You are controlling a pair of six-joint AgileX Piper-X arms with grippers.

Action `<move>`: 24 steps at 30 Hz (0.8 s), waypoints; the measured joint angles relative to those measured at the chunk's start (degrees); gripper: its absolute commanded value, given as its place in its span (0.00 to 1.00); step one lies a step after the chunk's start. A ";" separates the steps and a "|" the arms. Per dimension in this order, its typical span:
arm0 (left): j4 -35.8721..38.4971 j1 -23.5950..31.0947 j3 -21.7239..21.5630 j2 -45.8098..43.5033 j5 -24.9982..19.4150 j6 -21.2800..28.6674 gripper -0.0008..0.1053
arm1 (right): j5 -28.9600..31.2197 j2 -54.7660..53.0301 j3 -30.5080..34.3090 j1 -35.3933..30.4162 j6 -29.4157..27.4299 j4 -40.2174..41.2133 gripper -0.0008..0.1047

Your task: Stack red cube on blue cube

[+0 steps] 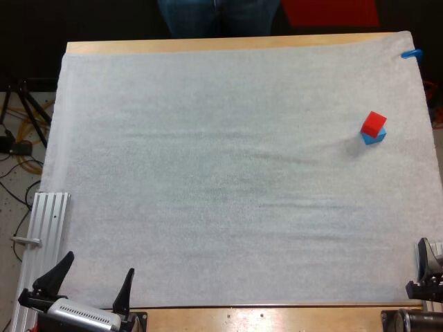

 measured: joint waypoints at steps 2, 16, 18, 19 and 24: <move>-1.44 0.00 0.50 0.00 0.00 0.00 0.83 | 0.00 0.00 0.10 0.00 0.00 0.00 0.66; -6.81 0.00 15.19 0.00 0.00 -1.40 0.83 | 0.00 0.00 8.26 0.00 -0.33 -2.32 0.66; -6.81 0.00 16.37 0.10 0.15 -2.20 0.83 | 0.00 0.00 9.17 0.00 -0.33 -2.31 0.66; -6.55 0.00 17.16 0.10 0.15 -2.34 0.83 | 0.00 0.00 9.66 0.00 -0.33 -2.31 0.66; -7.99 0.00 17.77 0.10 0.15 -2.57 0.83 | 0.00 0.00 9.95 0.00 -0.33 -3.62 0.66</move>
